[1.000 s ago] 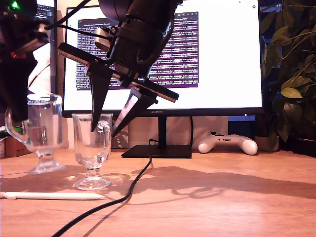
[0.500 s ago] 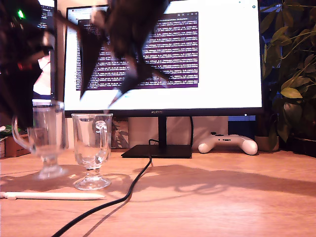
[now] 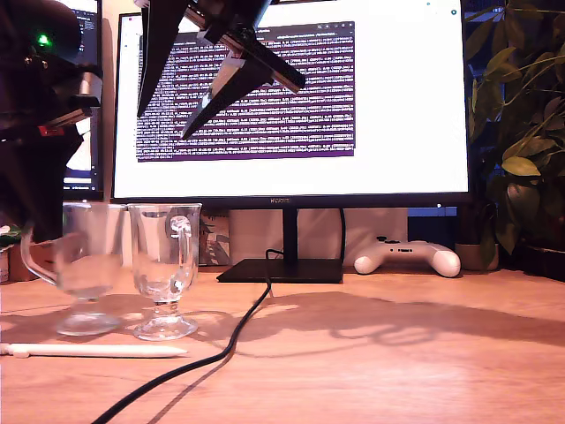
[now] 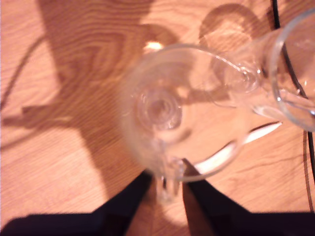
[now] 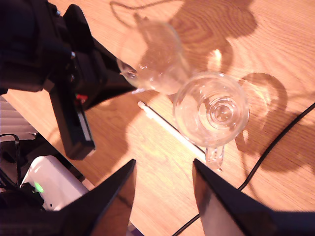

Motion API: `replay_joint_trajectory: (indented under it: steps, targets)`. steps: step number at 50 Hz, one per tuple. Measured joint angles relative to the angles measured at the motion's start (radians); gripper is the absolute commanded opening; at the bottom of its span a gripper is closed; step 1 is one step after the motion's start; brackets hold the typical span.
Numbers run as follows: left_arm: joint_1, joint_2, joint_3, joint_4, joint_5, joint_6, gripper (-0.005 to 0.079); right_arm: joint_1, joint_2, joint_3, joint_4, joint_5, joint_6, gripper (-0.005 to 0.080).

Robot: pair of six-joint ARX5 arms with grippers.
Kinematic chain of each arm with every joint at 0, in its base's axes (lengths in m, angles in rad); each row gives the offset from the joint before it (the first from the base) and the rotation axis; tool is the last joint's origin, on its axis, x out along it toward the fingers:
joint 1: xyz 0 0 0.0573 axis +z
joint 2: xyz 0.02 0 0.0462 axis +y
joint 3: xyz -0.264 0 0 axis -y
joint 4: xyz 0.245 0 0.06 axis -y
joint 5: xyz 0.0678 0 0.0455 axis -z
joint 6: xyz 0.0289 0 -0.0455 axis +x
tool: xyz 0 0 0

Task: Pick the small glass cups in front of you with each of your hands, and place them behind the white pen

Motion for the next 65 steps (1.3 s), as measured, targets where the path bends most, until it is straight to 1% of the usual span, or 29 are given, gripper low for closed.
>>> replay_joint_trajectory:
  steps: [9, 15, 25, 27, 31, 34, 36, 37, 38, 40, 51, 56, 59, 60, 65]
  targets:
    - [0.0, 0.0, 0.0, -0.027, 0.01, -0.001, 0.0156, -0.002, 0.0, 0.0, -0.015, 0.0, -0.002, 0.0327]
    - [0.0, -0.001, 0.0, -0.037, 0.01, -0.001, 0.0205, -0.002, 0.0, 0.0, -0.029, 0.0, -0.006, 0.0327]
    - [0.0, -0.024, 0.0, -0.05, 0.01, -0.001, 0.0206, -0.004, 0.0, 0.0, -0.039, 0.0, -0.006, 0.0325]
    - [0.003, -0.041, 0.0, -0.05, 0.01, -0.001, 0.0206, -0.006, 0.0, 0.0, -0.046, 0.0, -0.007, 0.0311]
    - [0.011, -0.082, 0.0, -0.053, 0.01, -0.001, 0.0201, -0.012, 0.0, 0.0, -0.076, 0.002, -0.026, 0.0242]
    - [0.022, -0.111, 0.0, -0.059, 0.01, -0.001, 0.0192, -0.023, 0.0, 0.0, -0.095, 0.009, -0.031, 0.0124]
    - [0.032, -0.126, 0.0, -0.064, 0.01, -0.001, 0.0147, -0.029, 0.0, 0.0, -0.108, 0.019, -0.033, 0.0028]
    - [0.039, -0.133, 0.0, -0.067, 0.01, -0.001, 0.0104, -0.031, 0.0, 0.0, -0.114, 0.029, -0.034, -0.0023]
    - [0.045, -0.138, 0.0, -0.071, 0.01, -0.001, 0.0059, -0.035, 0.0, 0.0, -0.12, 0.044, -0.034, -0.0008]
    - [0.057, -0.146, 0.0, -0.077, 0.01, -0.001, -0.0025, -0.042, 0.0, 0.0, -0.135, 0.075, -0.049, -0.001]
    - [0.121, -0.17, 0.0, -0.052, 0.01, 0.0, -0.0019, -0.096, -0.002, 0.0, -0.204, 0.34, -0.072, -0.0012]
    - [0.154, -0.185, 0.0, -0.031, 0.013, 0.001, -0.0018, -0.123, -0.002, 0.0, -0.246, 0.482, -0.081, -0.0012]
    - [0.171, -0.193, 0.0, -0.016, 0.038, 0.001, -0.0018, -0.139, -0.002, 0.0, -0.275, 0.559, -0.078, -0.0012]
    - [0.175, -0.196, 0.0, -0.013, 0.05, 0.005, -0.0018, -0.143, -0.002, 0.0, -0.282, 0.584, -0.046, -0.0012]
    - [0.196, -0.201, -0.002, 0.016, 0.106, 0.024, -0.0018, -0.169, -0.002, 0.0, -0.302, 0.661, -0.024, -0.0012]
